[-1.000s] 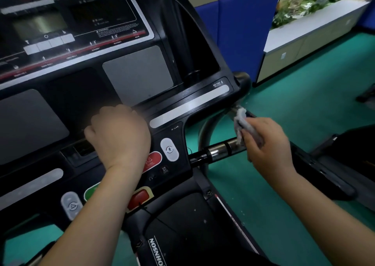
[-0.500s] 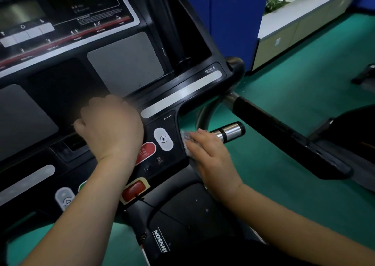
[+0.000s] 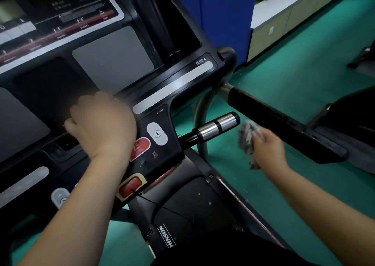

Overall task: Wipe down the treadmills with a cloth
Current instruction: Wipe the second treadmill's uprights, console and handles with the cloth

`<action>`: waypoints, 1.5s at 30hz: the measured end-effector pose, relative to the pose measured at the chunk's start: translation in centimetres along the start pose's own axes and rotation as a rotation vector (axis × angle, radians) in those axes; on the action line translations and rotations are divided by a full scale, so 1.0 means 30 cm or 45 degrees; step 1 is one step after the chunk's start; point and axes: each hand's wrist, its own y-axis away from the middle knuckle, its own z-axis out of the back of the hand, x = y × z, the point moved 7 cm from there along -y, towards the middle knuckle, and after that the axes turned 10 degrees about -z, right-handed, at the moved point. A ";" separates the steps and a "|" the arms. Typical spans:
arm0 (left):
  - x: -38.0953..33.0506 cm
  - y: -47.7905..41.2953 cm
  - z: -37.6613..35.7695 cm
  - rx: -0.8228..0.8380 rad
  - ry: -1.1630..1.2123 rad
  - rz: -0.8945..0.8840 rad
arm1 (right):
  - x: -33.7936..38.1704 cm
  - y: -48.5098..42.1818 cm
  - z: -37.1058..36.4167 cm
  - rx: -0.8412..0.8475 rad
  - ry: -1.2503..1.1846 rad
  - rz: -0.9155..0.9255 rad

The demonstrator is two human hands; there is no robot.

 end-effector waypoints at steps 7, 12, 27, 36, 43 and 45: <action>0.000 -0.001 -0.001 0.007 -0.009 -0.024 | -0.068 0.277 -0.361 0.705 -0.852 -0.599; 0.001 0.001 -0.004 0.011 -0.013 -0.049 | -0.020 0.296 -0.455 0.738 -0.981 -0.669; -0.001 0.000 -0.003 0.020 0.000 -0.067 | -0.028 0.265 -0.442 0.598 -0.865 -0.718; -0.002 0.001 -0.001 0.021 0.007 -0.048 | 0.157 0.269 -0.116 0.197 -0.596 0.137; -0.003 0.000 -0.001 0.020 0.005 -0.041 | 0.246 0.188 -0.271 0.108 0.700 1.240; -0.005 -0.001 -0.002 0.012 -0.001 -0.043 | 0.244 0.240 -0.316 0.170 0.727 1.372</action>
